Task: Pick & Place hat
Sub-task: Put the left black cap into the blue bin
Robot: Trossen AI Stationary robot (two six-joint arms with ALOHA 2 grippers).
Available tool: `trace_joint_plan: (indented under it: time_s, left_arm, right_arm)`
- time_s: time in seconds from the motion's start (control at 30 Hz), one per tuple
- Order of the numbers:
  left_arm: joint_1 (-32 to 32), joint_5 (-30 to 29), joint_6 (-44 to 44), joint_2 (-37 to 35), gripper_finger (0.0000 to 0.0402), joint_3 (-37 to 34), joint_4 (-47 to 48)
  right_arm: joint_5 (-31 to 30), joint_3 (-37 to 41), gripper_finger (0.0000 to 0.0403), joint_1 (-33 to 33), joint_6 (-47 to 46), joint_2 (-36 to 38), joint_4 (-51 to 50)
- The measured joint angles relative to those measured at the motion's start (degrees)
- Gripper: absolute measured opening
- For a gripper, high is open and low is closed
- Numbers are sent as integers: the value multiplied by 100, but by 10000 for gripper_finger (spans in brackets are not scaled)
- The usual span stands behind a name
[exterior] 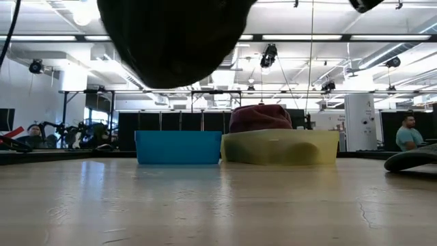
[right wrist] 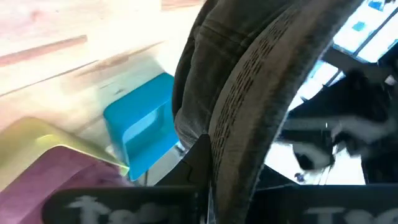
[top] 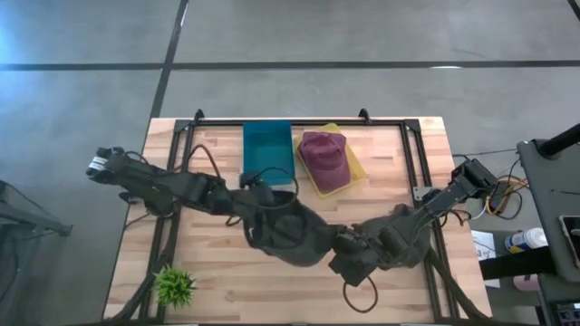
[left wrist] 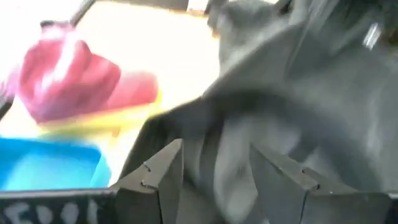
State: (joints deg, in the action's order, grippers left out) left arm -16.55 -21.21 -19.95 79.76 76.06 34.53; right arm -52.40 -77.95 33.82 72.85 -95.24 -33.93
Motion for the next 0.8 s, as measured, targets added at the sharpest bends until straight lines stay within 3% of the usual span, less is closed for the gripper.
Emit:
trace_joint_plan:
  time_s: [0.2, 0.3, 0.5, 0.8]
  left_arm:
    - [161, 786, 156, 745, 178, -34, -136]
    - [105, 899, 252, 1059, 178, -36, -69]
    - [109, 607, 307, 1428, 178, -14, 391]
    - [8, -123, -18, 848, 178, 641, 1247]
  right_arm:
    - [-39, -72, 13, -24, 406, 0, 438]
    - [-121, -92, 13, -10, 412, 0, 431]
    - [-314, -101, 13, 41, 386, -2, 395]
    - [-396, -92, 13, 47, -78, 26, 261]
